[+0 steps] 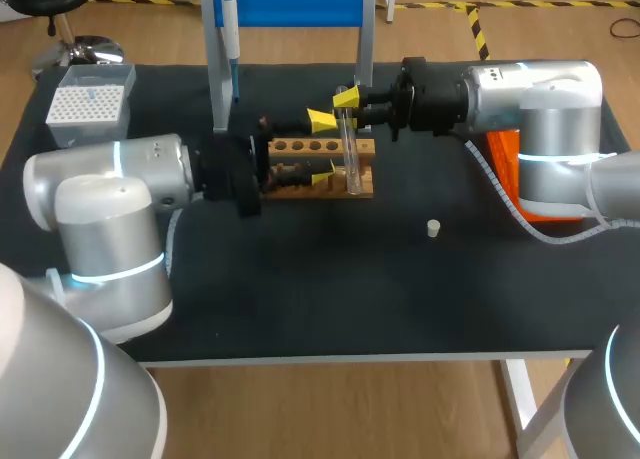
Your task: Invert the test tube, pick up the pipette, mount the tip to pipette, aspirate from beaker and dispense into the tube, eject the tip, return the pipette, and cap with the stopper.
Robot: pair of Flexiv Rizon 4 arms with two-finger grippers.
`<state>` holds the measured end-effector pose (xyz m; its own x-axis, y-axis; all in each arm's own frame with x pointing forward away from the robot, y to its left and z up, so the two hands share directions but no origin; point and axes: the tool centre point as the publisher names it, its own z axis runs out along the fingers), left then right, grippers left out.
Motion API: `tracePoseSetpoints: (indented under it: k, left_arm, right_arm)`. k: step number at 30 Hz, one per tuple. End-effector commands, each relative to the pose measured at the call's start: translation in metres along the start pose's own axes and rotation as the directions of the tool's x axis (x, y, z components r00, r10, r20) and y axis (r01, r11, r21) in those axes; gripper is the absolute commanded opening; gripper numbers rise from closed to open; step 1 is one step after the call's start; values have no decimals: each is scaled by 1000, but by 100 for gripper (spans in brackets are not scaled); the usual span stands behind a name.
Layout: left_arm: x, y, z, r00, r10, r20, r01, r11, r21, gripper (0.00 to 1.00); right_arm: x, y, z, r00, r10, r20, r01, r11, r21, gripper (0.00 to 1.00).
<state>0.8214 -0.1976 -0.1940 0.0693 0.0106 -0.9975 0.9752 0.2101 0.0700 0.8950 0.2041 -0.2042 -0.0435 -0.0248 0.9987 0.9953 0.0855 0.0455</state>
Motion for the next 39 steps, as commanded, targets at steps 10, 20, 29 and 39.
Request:
tracePoseSetpoints:
  k: [10,20,29,39]
  left_arm:
    - [5,-11,12,999,29,-26,-27,996,83,100]
    - [4,-22,21,999,26,-26,-24,994,103,100]
    - [3,-32,35,998,28,-53,-21,991,131,91]
    - [3,-35,44,998,21,-63,-12,989,148,81]
  right_arm:
    - [1,0,-1,1000,0,3,0,1000,1,0]
    - [1,0,-1,1000,0,3,0,1000,1,0]
    - [1,0,-1,1000,0,3,0,1000,1,0]
    - [1,0,-1,1000,0,3,0,1000,1,0]
